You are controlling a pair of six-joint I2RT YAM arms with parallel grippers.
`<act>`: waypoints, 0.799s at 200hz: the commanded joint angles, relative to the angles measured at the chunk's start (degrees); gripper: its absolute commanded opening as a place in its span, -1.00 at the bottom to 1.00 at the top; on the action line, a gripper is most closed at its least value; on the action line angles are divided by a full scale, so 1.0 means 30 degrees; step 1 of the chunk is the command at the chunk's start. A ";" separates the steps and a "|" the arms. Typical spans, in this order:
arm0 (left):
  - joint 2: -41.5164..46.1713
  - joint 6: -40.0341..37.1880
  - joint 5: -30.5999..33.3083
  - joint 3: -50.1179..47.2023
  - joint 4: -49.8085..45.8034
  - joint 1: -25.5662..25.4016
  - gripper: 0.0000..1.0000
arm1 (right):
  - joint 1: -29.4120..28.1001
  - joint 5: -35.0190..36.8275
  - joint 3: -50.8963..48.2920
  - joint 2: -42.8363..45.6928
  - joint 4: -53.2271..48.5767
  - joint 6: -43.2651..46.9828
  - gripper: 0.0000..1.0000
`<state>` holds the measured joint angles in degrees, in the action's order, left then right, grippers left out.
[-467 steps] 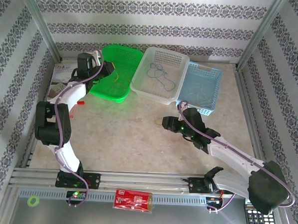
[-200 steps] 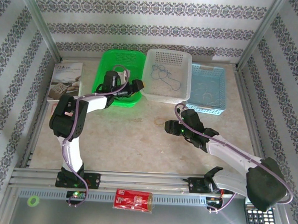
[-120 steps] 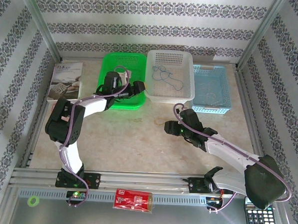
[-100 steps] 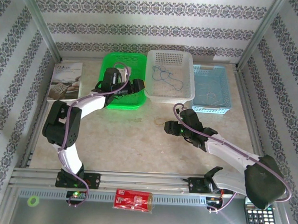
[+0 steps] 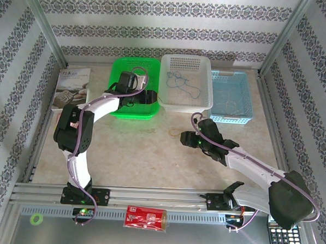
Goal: Untangle the cables
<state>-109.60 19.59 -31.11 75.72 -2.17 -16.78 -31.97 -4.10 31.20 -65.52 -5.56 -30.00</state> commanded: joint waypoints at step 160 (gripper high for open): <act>-0.1684 0.3576 -0.1570 0.0723 0.3714 0.0172 -0.64 | 0.0197 -0.0223 -0.0608 0.0315 0.0470 -0.0245 0.16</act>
<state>-114.69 30.00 -35.20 77.60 6.96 -16.75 -31.97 -4.34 29.82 -64.42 -5.32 -30.20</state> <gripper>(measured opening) 0.216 0.582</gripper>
